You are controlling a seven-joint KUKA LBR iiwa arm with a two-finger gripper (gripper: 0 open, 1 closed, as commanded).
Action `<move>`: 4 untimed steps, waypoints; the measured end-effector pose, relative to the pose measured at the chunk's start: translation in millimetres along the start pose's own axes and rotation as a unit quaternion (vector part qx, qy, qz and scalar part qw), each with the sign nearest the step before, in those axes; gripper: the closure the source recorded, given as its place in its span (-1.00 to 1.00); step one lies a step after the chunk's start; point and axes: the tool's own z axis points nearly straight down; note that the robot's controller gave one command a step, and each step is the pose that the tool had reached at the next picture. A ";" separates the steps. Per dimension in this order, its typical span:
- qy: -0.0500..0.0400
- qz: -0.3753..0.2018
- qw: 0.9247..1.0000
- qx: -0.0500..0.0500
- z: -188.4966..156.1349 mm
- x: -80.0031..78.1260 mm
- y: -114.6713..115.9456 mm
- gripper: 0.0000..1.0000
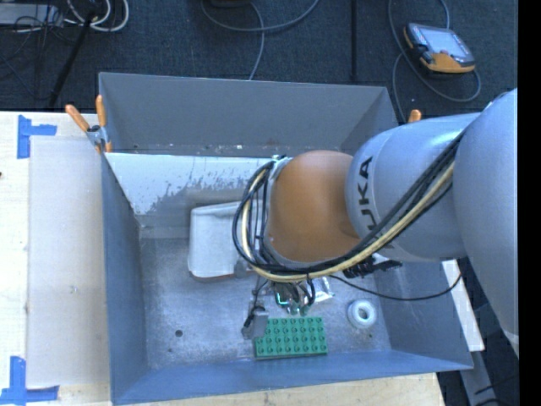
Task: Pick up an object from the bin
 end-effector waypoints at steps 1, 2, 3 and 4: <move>-0.007 -0.009 1.000 -0.002 35.6 -82.5 51.0 -1.00; -0.006 0.049 0.999 -0.004 39.7 -85.2 48.2 -1.00; -0.004 0.060 0.998 -0.006 40.7 -89.2 47.4 -1.00; -0.005 0.092 0.996 -0.008 40.5 -90.1 49.2 -1.00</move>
Offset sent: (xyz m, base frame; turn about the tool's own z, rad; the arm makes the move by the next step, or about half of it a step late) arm 0.0794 0.0487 -0.0353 -0.0149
